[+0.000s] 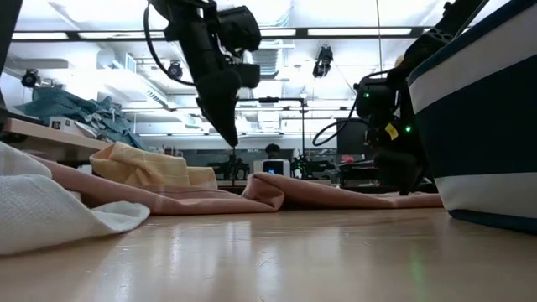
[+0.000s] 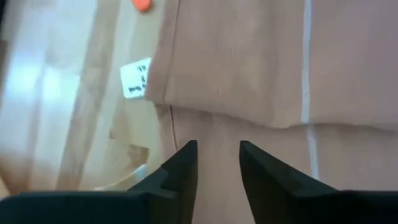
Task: Fold towel
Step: Fold the brown towel
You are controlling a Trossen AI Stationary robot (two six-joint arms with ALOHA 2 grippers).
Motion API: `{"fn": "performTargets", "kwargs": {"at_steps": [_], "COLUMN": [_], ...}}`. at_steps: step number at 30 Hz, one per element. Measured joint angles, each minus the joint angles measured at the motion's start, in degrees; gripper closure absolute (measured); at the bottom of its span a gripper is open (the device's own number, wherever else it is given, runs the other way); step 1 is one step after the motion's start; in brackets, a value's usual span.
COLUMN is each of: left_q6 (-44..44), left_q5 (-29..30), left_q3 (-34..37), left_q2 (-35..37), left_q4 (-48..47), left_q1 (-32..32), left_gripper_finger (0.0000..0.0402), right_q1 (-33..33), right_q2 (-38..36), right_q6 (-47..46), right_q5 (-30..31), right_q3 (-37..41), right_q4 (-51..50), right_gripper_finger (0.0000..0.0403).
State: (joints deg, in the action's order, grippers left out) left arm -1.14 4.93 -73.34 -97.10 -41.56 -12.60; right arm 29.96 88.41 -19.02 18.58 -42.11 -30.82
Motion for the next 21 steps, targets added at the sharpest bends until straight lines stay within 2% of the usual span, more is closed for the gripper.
{"fn": "performTargets", "kwargs": {"at_steps": [5, 9, 21], "left_q6": [-0.78, -0.96, -1.0], "left_q5": [1.11, 1.41, 1.61], "left_q3": [0.0, 0.0, 0.0], "left_q2": [1.55, 1.6, 1.47], "left_q4": [1.02, 0.99, 1.88], "left_q1": [-0.07, -0.15, -0.22], "left_gripper_finger": [0.0258, 0.0251, 0.0283], "right_q1": [-0.03, 0.0, 0.06], "right_q2": [1.17, 0.45, 2.46], "right_q6": [0.59, 0.86, 1.94], "right_q5": [-0.97, -1.94, -1.94], "right_q3": [-0.07, 0.07, 0.07], "right_q4": [2.66, 3.37, 8.92], "right_gripper_finger": [0.0245, 0.026, 0.031]}}
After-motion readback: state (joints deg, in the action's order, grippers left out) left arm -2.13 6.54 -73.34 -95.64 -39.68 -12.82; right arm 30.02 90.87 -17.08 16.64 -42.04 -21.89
